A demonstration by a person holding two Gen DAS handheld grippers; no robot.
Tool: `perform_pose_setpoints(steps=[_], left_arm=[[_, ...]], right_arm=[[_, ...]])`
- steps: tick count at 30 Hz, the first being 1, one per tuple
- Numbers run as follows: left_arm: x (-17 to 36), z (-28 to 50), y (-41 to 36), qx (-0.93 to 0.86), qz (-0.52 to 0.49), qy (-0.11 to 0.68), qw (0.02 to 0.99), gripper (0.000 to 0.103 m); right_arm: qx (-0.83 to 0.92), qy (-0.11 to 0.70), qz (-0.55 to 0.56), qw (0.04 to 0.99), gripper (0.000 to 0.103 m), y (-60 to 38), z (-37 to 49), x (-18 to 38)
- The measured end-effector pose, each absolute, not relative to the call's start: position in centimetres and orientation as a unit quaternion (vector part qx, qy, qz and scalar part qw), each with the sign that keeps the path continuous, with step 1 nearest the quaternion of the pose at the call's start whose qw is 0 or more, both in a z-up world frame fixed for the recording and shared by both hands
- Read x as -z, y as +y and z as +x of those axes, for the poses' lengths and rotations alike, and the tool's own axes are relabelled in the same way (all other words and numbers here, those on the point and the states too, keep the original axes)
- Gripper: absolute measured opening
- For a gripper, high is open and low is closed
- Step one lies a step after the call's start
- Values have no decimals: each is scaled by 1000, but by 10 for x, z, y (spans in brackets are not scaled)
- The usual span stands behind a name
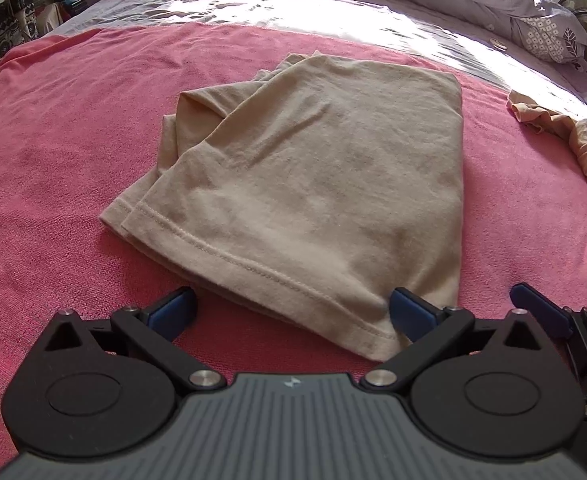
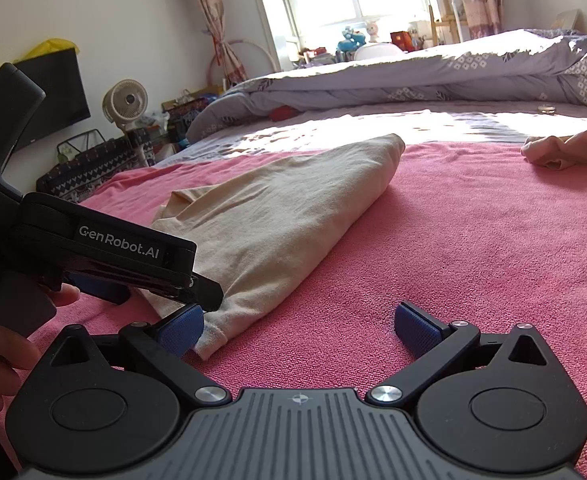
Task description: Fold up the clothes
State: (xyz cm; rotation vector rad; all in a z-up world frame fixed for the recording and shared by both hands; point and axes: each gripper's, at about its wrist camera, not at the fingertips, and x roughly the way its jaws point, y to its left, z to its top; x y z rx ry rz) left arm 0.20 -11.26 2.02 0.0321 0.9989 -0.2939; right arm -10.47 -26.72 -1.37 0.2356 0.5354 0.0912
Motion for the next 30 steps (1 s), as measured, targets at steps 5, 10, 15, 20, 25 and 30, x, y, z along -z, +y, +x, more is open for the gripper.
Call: perform_pose_setpoints(steps=[5, 10, 15, 20, 25, 30], left_arm=[[-20, 4, -109, 139, -2, 475, 869, 103], [-20, 1, -108, 141, -1, 468, 872, 103], [-20, 1, -105, 149, -4, 466, 872, 103], [-20, 0, -108, 149, 3, 466, 872, 103], [-19, -3, -108, 145, 2, 456, 878, 103], [-18, -5, -108, 147, 6, 448, 882, 103]], right_arm=[[-45, 263, 118, 956, 103, -267, -104, 14], [-45, 264, 118, 956, 103, -268, -104, 13], [-45, 263, 118, 956, 103, -268, -104, 13], [-46, 263, 119, 956, 103, -269, -104, 14], [-46, 263, 119, 956, 103, -269, -103, 14], [-46, 263, 119, 956, 103, -268, -103, 14]])
